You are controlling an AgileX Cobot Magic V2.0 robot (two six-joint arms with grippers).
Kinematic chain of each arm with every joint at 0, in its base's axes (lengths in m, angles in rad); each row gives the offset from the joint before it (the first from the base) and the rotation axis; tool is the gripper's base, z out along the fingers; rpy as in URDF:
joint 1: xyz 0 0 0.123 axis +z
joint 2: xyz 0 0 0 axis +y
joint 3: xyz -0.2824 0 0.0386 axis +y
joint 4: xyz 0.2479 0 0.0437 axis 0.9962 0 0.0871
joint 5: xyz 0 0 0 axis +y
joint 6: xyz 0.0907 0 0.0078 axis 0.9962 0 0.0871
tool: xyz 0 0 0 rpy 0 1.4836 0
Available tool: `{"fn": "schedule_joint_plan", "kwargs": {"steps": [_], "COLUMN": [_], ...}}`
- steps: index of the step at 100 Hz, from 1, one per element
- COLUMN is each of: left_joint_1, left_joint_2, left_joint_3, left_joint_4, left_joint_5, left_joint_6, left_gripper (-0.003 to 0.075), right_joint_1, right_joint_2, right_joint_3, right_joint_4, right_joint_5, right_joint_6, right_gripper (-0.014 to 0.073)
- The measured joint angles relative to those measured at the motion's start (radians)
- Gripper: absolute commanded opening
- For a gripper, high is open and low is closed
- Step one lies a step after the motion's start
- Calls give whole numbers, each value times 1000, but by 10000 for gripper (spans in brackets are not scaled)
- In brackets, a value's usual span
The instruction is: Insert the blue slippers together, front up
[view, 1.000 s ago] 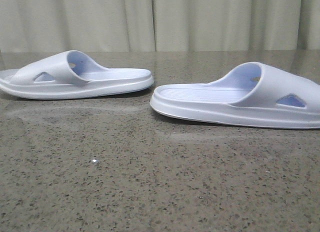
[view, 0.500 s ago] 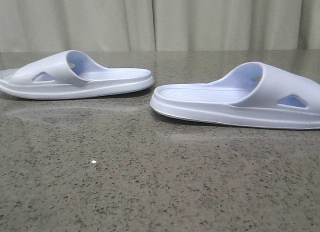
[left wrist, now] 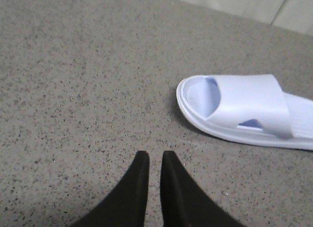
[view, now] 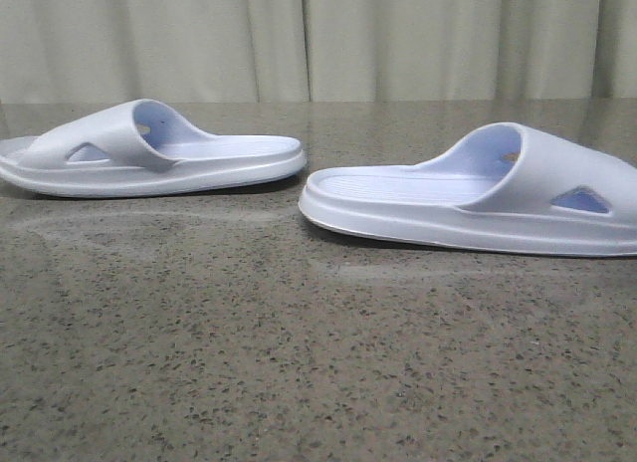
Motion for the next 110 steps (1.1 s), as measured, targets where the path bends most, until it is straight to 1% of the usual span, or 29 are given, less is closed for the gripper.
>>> {"fn": "schedule_joint_plan", "kwargs": {"steps": [6, 8, 13, 17, 20, 21, 22, 25, 27, 31, 34, 37, 49, 66, 74, 81, 95, 102, 110], "left_joint_1": [0, 0, 0, 0, 0, 0, 0, 0, 0, 0, 0, 0, 0, 0, 0, 0, 0, 0, 0], "left_joint_2": [31, 39, 54, 61, 63, 66, 65, 65, 67, 67, 67, 67, 67, 67, 67, 67, 67, 67, 67], "left_joint_3": [-19, -23, -31, -35, -36, -36, -38, -38, -38, -38, -38, -38, -38, -38, -38, -38, -38, -38, -38], "left_joint_4": [0, -2, -12, -25, -35, -37, -43, -52, -58, -68, -74, -80, -97, -117, -130, -140, -143, -143, -143], "left_joint_5": [19, 24, 28, 30, 30, 30, 30, 30, 30, 27, 24, 22, 15, 13, 13, 13, 13, 18, 31], "left_joint_6": [23, 34, 55, 71, 81, 86, 86, 95, 97, 99, 101, 103, 105, 105, 111, 117, 122, 124, 125], "left_gripper": [45, 56, 114, 164, 219, 230, 242, 298, 327, 368, 395, 407, 405, 405, 405, 405, 405, 405, 405], "right_joint_1": [0, 0, 0, 0, 0, 0, 0, 0, 0, 0, 0, 0, -23, -111, -133, -144, -178, -216, -279], "right_joint_2": [9, 9, 9, 9, 9, 9, 9, 9, 10, 10, 11, 11, 15, 49, 91, 136, 216, 252, 291], "right_joint_3": [-18, -22, -27, -29, -29, -29, -29, -30, -30, -30, -30, -30, -31, -47, -63, -79, -107, -115, -117], "right_joint_4": [0, -2, -2, -2, -2, -2, -2, -2, -2, -2, -2, -2, -2, -2, 2, 44, 181, 249, 354], "right_joint_5": [4, 6, 6, 6, 6, 8, 8, 8, 9, 10, 10, 10, 10, 18, 43, 66, 108, 136, 189], "right_joint_6": [-14, -19, -26, -30, -35, -35, -35, -36, -36, -38, -40, -41, -43, -45, -72, -123, -236, -295, -394], "right_gripper": [-51, -31, 10, 66, 112, 148, 148, 210, 233, 300, 324, 334, 330, 330, 329, 329, 329, 329, 329]}}
